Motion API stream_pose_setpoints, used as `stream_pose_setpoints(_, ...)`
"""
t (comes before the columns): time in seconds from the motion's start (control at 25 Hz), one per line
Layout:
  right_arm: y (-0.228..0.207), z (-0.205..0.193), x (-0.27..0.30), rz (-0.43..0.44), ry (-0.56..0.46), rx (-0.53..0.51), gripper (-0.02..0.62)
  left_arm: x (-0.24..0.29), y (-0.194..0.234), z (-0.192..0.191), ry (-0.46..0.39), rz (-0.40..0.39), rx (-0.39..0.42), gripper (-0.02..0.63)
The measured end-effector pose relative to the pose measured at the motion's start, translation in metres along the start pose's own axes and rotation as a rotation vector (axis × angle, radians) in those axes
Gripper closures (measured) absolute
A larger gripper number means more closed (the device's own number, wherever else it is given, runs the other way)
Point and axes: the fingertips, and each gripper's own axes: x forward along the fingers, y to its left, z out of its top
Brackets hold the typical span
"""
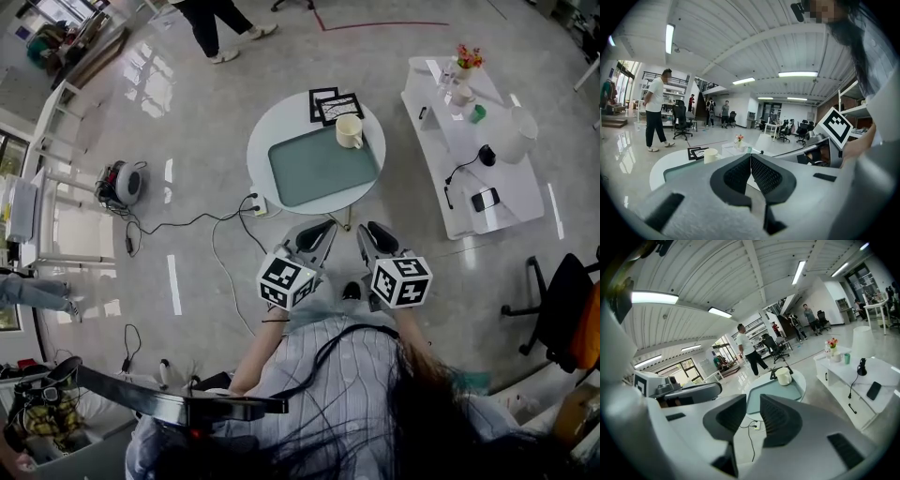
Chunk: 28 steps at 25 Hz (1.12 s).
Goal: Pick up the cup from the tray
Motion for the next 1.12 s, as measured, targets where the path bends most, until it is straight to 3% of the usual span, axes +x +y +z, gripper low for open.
stream_pose_setpoints(0.4,-0.019,0.025,0.024,-0.004,-0.018,-0.023,0.492,0.035,0.025,0.011,-0.003,-0.028,-0.016,0.592)
stream_pose_setpoints(1.12,-0.062,0.09,0.145,-0.061,0.021,-0.091,0.491,0.097,0.145,0.038,0.002,-0.077,-0.071,0.592)
